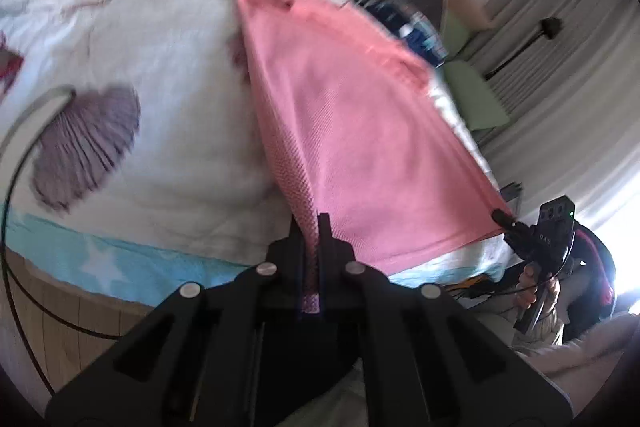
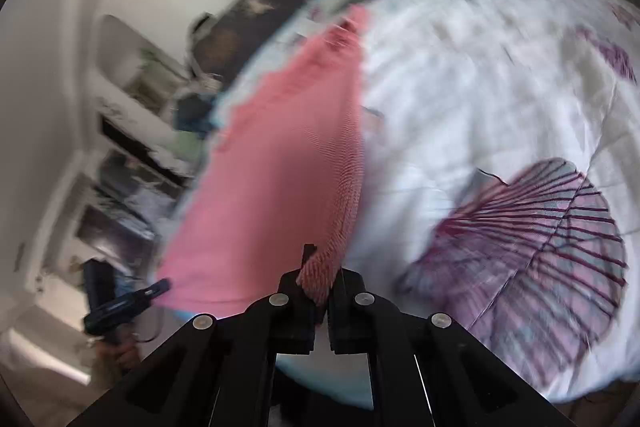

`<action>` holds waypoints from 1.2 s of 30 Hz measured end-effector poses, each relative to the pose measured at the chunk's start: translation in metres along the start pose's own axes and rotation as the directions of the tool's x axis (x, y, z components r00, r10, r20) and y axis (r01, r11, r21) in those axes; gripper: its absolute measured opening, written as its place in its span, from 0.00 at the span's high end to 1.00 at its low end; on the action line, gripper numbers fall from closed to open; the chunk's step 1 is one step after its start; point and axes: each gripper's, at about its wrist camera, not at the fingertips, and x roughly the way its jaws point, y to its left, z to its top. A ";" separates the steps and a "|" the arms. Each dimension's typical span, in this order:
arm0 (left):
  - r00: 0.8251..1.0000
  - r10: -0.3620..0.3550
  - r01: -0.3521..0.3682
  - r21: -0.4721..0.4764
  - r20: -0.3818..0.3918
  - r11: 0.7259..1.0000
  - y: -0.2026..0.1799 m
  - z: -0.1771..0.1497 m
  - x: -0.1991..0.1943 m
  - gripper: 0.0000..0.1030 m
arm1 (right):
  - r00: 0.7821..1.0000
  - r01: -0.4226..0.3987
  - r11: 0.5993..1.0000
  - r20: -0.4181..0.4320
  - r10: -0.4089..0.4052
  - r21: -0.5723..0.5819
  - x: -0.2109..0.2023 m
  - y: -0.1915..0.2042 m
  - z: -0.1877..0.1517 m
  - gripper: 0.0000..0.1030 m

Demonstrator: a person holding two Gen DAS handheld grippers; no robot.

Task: Fold small clothes
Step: 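Grasp the sweater corners with both grippers and fold it over onto itself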

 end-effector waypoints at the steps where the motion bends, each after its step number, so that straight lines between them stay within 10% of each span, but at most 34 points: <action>1: 1.000 0.002 -0.003 0.014 0.013 1.000 -0.003 0.003 -0.009 0.94 | 1.000 0.000 1.000 0.002 0.000 -0.023 -0.007 0.007 -0.001 0.98; 10: 0.995 0.034 -0.033 0.015 -0.091 0.999 0.008 -0.001 0.013 0.93 | 0.995 0.077 0.997 -0.062 -0.078 -0.014 -0.016 -0.005 -0.015 0.91; 12: 0.991 0.067 -0.066 0.014 -0.119 0.998 0.010 -0.006 0.021 0.91 | 0.992 0.109 0.994 -0.057 -0.109 0.009 -0.017 -0.012 -0.013 0.72; 19: 0.990 -0.041 0.030 -0.082 -0.134 0.996 0.014 -0.005 0.030 0.40 | 0.995 0.094 0.995 -0.049 -0.092 0.036 -0.008 -0.019 0.004 0.32; 26: 0.989 -0.013 0.008 -0.036 -0.147 0.999 0.003 -0.005 0.037 0.35 | 0.997 0.014 0.996 -0.076 -0.008 0.083 0.007 -0.023 0.006 0.25; 28: 0.988 -0.013 0.006 -0.046 -0.153 0.999 0.006 -0.003 0.040 0.35 | 0.996 0.039 0.997 -0.086 -0.033 0.061 0.013 -0.020 0.008 0.28; 30: 0.989 -0.008 0.001 -0.050 -0.145 0.999 0.007 -0.003 0.042 0.35 | 0.995 0.068 0.997 -0.077 -0.066 0.027 0.020 -0.014 0.009 0.52; 31: 0.990 0.012 -0.018 -0.041 -0.140 0.999 0.006 -0.003 0.042 0.43 | 0.994 0.061 0.998 -0.089 -0.059 0.021 0.024 -0.012 0.009 0.60; 33: 0.988 0.080 -0.082 -0.008 -0.130 0.997 0.004 -0.003 0.043 0.91 | 0.989 0.044 0.999 -0.141 -0.040 0.031 0.039 -0.011 0.006 0.95; 36: 0.994 0.059 -0.066 -0.078 -0.089 0.995 0.008 -0.004 0.031 0.95 | 0.990 0.039 0.998 -0.137 -0.031 0.057 0.040 -0.006 0.003 0.97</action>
